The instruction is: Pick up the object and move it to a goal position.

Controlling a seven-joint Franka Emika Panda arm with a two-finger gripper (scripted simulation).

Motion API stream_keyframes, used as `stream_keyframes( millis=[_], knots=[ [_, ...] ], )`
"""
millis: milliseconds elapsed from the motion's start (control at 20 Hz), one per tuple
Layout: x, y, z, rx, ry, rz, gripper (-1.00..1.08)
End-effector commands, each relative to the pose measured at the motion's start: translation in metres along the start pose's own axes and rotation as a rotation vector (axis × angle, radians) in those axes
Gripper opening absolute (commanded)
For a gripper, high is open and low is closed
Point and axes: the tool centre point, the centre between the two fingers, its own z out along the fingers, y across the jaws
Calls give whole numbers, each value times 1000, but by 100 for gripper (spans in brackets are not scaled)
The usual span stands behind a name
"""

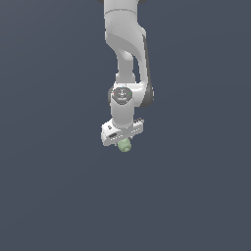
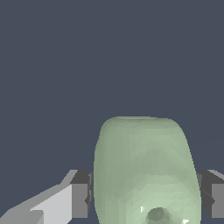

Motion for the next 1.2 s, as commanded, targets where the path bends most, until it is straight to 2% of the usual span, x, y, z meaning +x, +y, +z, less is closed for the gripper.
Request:
stream_keyframes(
  millis=[0, 300, 550, 850, 1150],
  knots=[
    [0, 0, 1, 1, -1, -1, -100],
    [0, -3, -3, 0, 0, 0, -100],
    [0, -17, -17, 0, 0, 0, -100],
    [-1, -47, -49, -1, -1, -1, -100],
    [-1, -93, -99, -2, -2, -1, -100]
  ],
)
